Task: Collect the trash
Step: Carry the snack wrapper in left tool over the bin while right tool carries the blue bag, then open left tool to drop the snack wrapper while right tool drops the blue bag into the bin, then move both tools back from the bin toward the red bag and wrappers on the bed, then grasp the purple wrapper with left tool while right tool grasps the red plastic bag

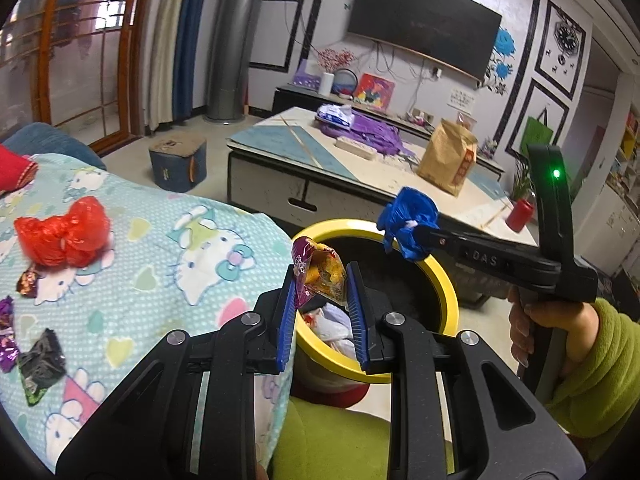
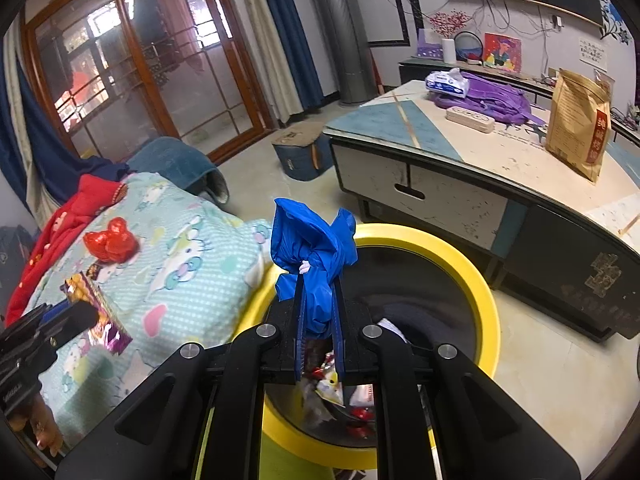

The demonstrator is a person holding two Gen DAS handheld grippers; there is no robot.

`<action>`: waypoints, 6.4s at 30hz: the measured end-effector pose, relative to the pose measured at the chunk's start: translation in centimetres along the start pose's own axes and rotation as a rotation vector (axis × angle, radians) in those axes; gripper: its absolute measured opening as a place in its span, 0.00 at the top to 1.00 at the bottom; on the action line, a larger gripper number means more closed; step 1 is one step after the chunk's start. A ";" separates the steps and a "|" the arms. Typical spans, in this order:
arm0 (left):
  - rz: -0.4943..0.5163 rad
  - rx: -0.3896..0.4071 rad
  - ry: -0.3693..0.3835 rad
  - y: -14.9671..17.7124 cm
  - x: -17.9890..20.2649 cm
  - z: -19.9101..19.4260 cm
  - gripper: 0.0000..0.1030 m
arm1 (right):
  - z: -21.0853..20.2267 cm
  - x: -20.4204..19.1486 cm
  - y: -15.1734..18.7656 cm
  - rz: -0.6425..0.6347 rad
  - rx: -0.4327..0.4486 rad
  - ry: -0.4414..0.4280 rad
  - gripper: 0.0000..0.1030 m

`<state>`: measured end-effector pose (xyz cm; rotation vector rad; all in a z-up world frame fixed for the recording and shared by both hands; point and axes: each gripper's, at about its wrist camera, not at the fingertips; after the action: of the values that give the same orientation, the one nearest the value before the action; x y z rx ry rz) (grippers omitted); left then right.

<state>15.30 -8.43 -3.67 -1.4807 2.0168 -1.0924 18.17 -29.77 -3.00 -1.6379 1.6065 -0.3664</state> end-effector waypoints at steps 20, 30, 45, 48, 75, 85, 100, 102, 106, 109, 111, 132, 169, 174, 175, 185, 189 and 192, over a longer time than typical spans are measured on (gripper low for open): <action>0.102 -0.111 0.053 1.0 4.4 6.9 0.82 | 2.7 4.8 1.4 0.074 -0.098 0.049 0.87; 0.111 -0.179 0.057 1.6 4.6 9.9 0.81 | 2.6 6.2 1.1 0.126 -0.099 0.038 0.86; 0.067 -0.177 0.051 1.6 4.3 9.5 0.22 | 1.2 7.3 0.5 0.174 -0.031 0.060 0.44; 0.050 -0.161 0.036 1.4 4.0 8.8 0.11 | 0.9 7.1 0.5 0.175 -0.016 0.062 0.37; -0.052 0.072 -0.168 -0.3 -1.6 -0.2 0.11 | -2.1 -0.3 -0.9 -0.014 0.109 -0.033 0.31; -0.106 0.142 -0.253 -0.3 -4.6 -3.2 0.11 | -2.3 -4.4 -0.6 -0.095 0.114 -0.084 0.30; -0.179 0.212 -0.384 -0.3 -9.4 -6.7 0.11 | -2.1 -8.9 0.1 -0.169 0.105 -0.144 0.27; -0.191 0.217 -0.402 -0.2 -10.2 -7.1 0.11 | -1.9 -9.6 0.1 -0.182 0.097 -0.153 0.27; -0.218 0.223 -0.432 0.0 -11.7 -7.9 0.11 | -1.5 -11.0 0.1 -0.203 0.082 -0.176 0.27; -0.239 0.230 -0.450 0.3 -12.9 -8.5 0.11 | -1.3 -12.2 0.1 -0.225 0.074 -0.195 0.27; -0.252 0.235 -0.463 0.4 -13.5 -8.8 0.11 | -1.0 -13.0 0.2 -0.239 0.067 -0.211 0.27; -0.391 0.220 -0.560 2.4 -20.5 -11.0 0.11 | 5.2 -21.3 -1.5 -0.303 0.002 -0.324 0.26; -0.580 -0.058 -0.423 7.0 -26.7 -5.6 0.71 | 19.8 -24.5 -3.6 -0.215 -0.208 -0.309 0.80; -0.585 -0.061 -0.398 7.2 -26.8 -5.6 0.82 | 17.6 -23.2 -2.6 -0.214 -0.168 -0.311 0.83; -0.585 -0.059 -0.390 7.2 -26.8 -5.6 0.83 | 17.0 -22.8 -2.3 -0.206 -0.162 -0.311 0.83; -0.566 0.027 -0.397 6.7 -26.0 -7.4 0.86 | 12.5 -20.3 0.0 -0.197 -0.120 -0.300 0.84; -0.515 0.069 -0.408 5.8 -24.8 -8.3 0.87 | 10.9 -19.3 0.3 -0.185 -0.102 -0.298 0.84; -0.486 0.085 -0.400 5.2 -23.8 -8.6 0.87 | 9.8 -18.8 0.5 -0.182 -0.094 -0.296 0.84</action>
<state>14.47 17.36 -5.35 -2.0148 1.3605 -0.9364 21.76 -8.85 -3.65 -1.8209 1.2751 -0.1324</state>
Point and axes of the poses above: each gripper's, at about its wrist camera, not at the fingertips, and z roughly the way its jaws point, x to its right, y to its underside, and after that the axes turned 8 degrees about -y, right-handed
